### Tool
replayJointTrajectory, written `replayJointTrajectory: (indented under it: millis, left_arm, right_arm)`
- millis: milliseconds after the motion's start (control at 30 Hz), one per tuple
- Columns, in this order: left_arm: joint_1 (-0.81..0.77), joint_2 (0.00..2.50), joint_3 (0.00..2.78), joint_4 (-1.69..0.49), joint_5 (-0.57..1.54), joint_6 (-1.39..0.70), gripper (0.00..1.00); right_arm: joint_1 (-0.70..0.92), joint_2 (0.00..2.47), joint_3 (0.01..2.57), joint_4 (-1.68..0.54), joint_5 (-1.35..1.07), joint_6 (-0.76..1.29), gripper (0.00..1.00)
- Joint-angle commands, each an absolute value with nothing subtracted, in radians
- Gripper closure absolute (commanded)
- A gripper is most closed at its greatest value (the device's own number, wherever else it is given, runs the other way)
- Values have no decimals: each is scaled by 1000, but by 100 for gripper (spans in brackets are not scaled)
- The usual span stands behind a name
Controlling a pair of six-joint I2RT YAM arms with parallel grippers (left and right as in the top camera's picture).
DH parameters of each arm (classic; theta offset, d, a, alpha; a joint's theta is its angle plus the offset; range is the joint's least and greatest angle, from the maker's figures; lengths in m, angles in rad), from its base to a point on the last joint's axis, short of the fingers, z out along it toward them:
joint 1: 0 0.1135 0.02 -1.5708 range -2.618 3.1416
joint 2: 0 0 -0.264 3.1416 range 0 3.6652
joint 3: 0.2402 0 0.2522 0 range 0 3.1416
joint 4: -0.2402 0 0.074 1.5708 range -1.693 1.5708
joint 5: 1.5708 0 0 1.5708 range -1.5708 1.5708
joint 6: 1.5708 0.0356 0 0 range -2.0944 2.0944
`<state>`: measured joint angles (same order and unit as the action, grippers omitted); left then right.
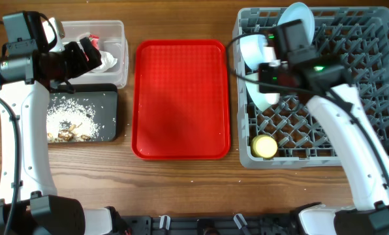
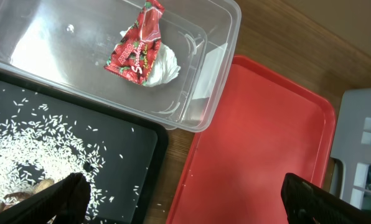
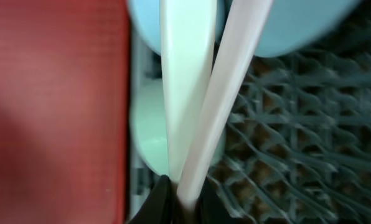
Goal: Sort waste into correct bins and load items into the dishwasher rack
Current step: 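Carry the spoon and fork into the dish rack and release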
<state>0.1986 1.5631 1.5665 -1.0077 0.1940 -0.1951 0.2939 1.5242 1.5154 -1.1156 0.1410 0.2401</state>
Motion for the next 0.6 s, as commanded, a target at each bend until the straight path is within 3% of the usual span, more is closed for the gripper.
replayJointTrajectory:
  millis: [0, 467, 567]
  left_arm:
    - [203, 1551, 1578, -1008, 189, -187, 0]
    - [203, 1551, 1578, -1008, 189, -187, 0]
    - [203, 1551, 1578, -1008, 189, -187, 0]
  right_arm:
    - [230, 1515, 1518, -1168, 229, 222, 96]
    - [153, 1522, 1287, -1105, 319, 175, 94]
    - [153, 1522, 1278, -1082, 321, 175, 58]
